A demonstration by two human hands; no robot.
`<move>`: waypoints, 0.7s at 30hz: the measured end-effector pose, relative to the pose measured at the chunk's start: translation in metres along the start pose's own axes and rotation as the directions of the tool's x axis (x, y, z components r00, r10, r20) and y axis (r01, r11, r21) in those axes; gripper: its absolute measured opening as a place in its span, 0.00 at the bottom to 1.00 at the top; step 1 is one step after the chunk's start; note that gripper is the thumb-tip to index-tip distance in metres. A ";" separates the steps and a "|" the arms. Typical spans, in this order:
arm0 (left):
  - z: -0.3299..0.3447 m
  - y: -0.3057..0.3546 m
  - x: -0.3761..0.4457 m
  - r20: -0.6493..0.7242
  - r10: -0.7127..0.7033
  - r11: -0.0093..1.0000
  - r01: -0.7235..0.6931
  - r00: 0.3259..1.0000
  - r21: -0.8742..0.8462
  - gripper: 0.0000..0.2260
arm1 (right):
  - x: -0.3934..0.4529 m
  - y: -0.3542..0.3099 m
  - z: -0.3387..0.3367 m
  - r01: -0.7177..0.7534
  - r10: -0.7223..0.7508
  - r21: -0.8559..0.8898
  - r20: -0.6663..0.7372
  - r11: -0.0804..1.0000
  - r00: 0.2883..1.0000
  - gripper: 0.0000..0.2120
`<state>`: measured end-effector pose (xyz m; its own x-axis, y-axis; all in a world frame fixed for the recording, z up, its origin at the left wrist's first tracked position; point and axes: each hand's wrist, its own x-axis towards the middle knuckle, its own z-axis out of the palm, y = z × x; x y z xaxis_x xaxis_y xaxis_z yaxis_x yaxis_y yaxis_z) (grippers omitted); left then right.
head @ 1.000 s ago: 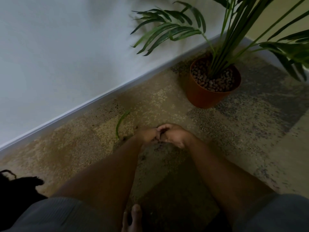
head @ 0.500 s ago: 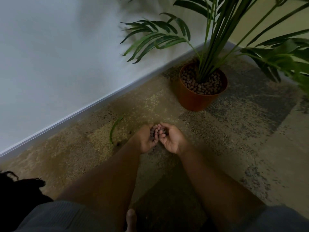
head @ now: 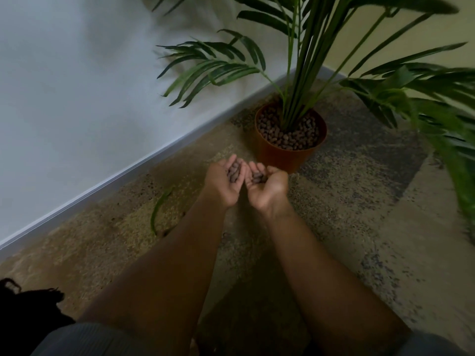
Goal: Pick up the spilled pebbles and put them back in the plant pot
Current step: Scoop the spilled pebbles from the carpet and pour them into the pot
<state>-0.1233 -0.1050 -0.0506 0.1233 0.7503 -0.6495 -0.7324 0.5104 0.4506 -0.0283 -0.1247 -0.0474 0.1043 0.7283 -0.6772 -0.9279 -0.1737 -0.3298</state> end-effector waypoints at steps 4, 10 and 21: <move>0.052 0.006 -0.007 0.050 0.056 0.991 -0.049 0.997 -0.127 0.16 | -0.010 -0.021 0.027 0.103 -0.111 0.110 0.064 0.989 0.992 0.12; 0.114 0.006 -0.002 0.167 0.083 0.994 -0.071 0.983 -0.078 0.21 | -0.010 -0.062 0.057 0.218 -0.248 0.227 0.110 0.949 0.962 0.18; 0.136 0.000 0.014 0.291 -0.018 1.000 0.020 0.957 -0.006 0.26 | -0.008 -0.089 0.058 0.203 -0.269 0.298 0.201 0.933 0.942 0.26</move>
<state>-0.0308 -0.0375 0.0234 0.3257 0.8308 -0.4512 -0.7337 0.5232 0.4336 0.0324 -0.0766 0.0256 0.2759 0.8660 -0.4171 -0.9510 0.1829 -0.2493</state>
